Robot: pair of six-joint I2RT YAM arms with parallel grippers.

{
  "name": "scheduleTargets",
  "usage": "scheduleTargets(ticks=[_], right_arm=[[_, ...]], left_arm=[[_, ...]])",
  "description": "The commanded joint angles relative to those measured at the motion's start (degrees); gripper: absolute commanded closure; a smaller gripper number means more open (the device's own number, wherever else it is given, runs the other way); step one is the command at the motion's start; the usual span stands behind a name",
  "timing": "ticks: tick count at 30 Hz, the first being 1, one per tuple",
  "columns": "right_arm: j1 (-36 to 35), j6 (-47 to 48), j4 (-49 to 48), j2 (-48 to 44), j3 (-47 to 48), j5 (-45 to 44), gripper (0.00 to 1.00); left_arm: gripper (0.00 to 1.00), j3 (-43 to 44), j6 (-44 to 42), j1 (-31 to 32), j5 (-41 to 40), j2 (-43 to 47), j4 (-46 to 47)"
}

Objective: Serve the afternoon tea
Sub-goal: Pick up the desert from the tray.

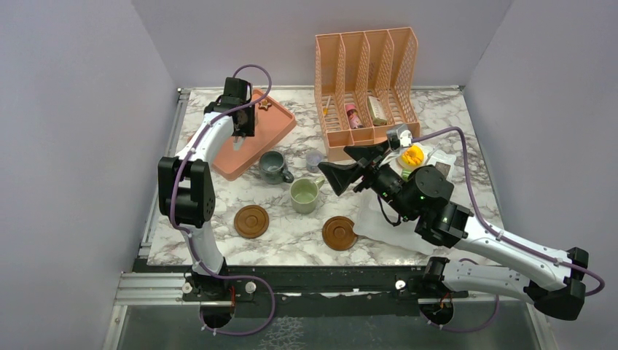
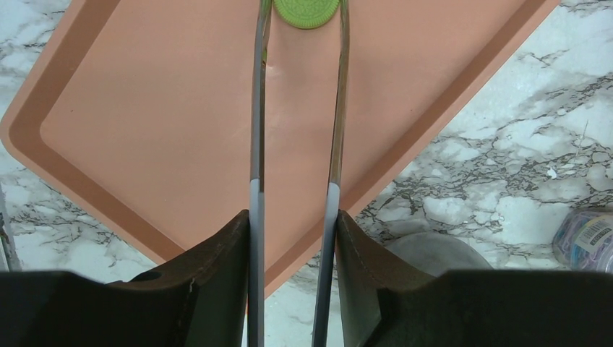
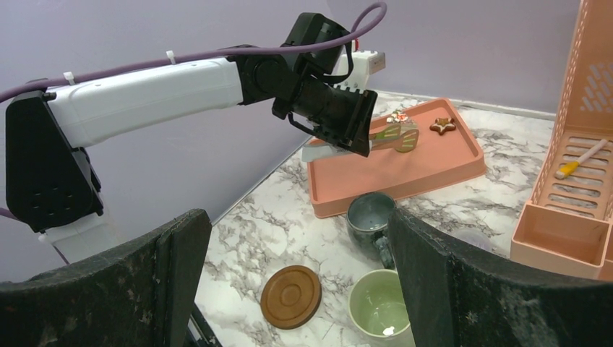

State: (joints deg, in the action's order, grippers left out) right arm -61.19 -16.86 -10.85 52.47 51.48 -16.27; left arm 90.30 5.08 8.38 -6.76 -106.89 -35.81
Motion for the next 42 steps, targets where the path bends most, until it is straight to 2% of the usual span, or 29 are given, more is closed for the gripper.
scheduleTargets(ticks=[1, 15, 25, 30, 42], right_arm=[[-0.4, 1.0, -0.9, -1.3, 1.7, -1.6, 0.02], [-0.4, 1.0, -0.3, -2.9, 1.0, -1.8, 0.02], [-0.4, 1.5, 2.1, -4.7, 2.1, -3.3, 0.02], [-0.4, 1.7, 3.5, -6.3, 3.5, -4.7, 0.02], [-0.4, 4.9, 6.4, -7.3, 7.2, -8.2, 0.02]], left_arm=[[0.62, 0.3, -0.1, 0.5, -1.3, 1.6, 1.8], [0.65, -1.3, 1.6, 2.3, -0.8, 8.3, -0.7], [0.66, -5.4, 4.4, 5.2, 7.4, 16.8, -0.6], [0.66, -8.5, 5.3, 9.4, 11.6, 22.0, -0.6], [0.66, -17.9, 7.6, 23.0, 15.1, 32.1, -4.0]])
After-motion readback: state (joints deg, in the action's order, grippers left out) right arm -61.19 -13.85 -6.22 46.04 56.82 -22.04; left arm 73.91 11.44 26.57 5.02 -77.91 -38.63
